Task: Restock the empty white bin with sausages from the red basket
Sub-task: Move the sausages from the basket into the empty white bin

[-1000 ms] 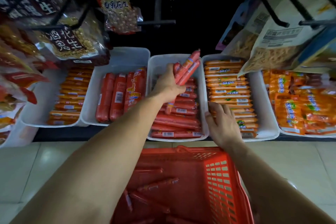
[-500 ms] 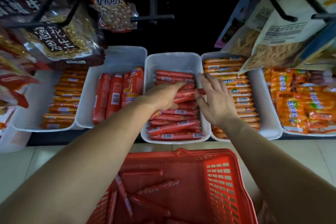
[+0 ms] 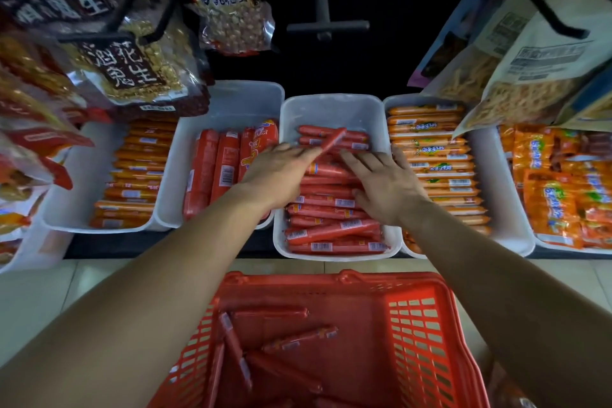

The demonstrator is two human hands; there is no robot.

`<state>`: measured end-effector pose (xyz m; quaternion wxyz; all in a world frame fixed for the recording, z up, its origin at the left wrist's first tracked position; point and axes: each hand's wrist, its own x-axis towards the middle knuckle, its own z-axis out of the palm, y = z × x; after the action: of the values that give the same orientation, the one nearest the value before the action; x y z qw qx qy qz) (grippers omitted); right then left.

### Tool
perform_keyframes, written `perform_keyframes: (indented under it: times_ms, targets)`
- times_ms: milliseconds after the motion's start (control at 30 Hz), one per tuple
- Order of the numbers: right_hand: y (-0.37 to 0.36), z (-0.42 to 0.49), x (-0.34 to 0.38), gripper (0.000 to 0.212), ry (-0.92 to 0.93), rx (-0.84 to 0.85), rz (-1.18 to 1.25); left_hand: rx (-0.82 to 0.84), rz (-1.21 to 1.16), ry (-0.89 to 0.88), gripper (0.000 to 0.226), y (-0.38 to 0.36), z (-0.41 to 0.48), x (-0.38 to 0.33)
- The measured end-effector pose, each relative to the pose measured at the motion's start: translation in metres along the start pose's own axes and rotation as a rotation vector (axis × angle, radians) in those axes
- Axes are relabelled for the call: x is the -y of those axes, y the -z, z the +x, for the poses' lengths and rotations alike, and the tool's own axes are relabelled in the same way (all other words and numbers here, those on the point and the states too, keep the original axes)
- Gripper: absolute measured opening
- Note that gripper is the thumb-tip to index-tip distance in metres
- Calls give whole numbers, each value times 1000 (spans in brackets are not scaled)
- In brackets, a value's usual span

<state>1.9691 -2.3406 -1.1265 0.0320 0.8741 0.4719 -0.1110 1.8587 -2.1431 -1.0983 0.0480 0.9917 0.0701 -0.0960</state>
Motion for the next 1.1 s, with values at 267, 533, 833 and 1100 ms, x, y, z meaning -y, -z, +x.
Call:
perform_keyframes:
  times_ms: [267, 533, 833, 1100]
  targets:
    - [6, -6, 10, 61, -127, -91, 103, -55, -282, 126, 78, 10, -30, -4]
    - [58, -86, 51, 57, -237, -14, 213, -61, -447, 281, 49, 48, -128, -32]
    - [43, -187, 124, 51, -67, -48, 325, 15, -614, 460, 30, -4, -266, -51]
    - [-70, -219, 170, 57, -88, 431, 374, 318, -590, 630, 49, -94, -336, -52]
